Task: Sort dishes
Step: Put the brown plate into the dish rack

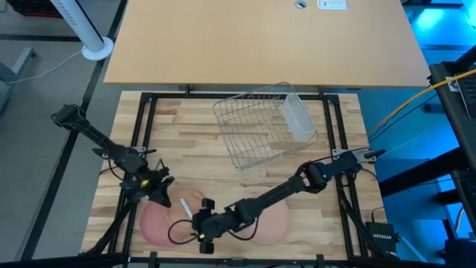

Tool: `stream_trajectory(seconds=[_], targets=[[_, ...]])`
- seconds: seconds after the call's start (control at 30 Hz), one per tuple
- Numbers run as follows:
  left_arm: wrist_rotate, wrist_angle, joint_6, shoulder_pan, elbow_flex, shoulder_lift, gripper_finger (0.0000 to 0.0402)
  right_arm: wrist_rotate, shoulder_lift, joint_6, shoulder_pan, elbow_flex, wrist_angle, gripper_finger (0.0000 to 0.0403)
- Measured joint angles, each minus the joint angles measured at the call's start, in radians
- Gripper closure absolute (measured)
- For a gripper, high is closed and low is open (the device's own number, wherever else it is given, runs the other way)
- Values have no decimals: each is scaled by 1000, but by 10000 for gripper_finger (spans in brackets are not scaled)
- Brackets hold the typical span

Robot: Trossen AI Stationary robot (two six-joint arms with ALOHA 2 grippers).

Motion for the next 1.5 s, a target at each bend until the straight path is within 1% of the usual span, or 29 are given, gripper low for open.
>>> stream_trajectory(seconds=[0.07,0.13,0.2,0.27,0.3,0.37,0.4,0.53,0.57,0.63,0.7,0.77,0.83,0.93,1.0,1.07,1.2,1.3,1.4,1.5], targets=[[-10,-117,-56,-4,0,0,401,0,-2,0,-7,0,-24,206],[-54,-195,-75,-7,2,0,401,-1,-2,0,-12,0,-26,206],[-99,-229,-10,-7,33,1,401,0,-2,-1,-13,0,-23,206],[-106,-248,104,-6,98,-5,401,0,-2,-10,-14,0,-23,206],[-106,-297,151,-6,142,-9,401,0,-2,-11,-14,0,-26,206],[-108,-506,206,-6,248,-16,401,0,-2,-12,-14,0,-32,206],[-121,-646,215,-6,315,-15,401,0,-2,-12,-14,0,-31,206],[-240,-1203,188,-16,584,-4,401,0,-2,-13,-14,0,-27,206],[-259,-1302,174,-20,631,2,401,-1,-2,-13,-14,0,-31,206],[-275,-1405,121,-29,694,12,401,0,-2,-13,-14,0,-30,206],[-272,-1439,66,-45,702,22,401,0,-2,-13,-14,0,-20,206],[-258,-1451,-10,-67,682,42,401,-1,-2,-13,-13,0,-20,206],[-235,-1449,-125,-86,652,68,401,0,-2,-13,-13,0,-24,206],[-169,-1420,-346,-111,604,108,401,0,-2,-13,-13,0,-22,206],[-119,-1387,-460,-131,577,132,401,2,-2,-13,-13,0,-21,206],[-69,-1310,-501,-150,552,146,401,4,-2,-13,-13,0,-21,206],[22,-1146,-529,-176,529,157,401,7,-2,-13,-13,0,-21,206],[40,-1070,-588,-179,529,157,398,7,-2,-13,-13,0,-21,206],[35,-1041,-665,-178,529,162,376,1,-2,-13,-12,0,-22,206],[22,-1038,-749,-178,529,182,336,-10,-2,-14,-12,0,-22,206]])
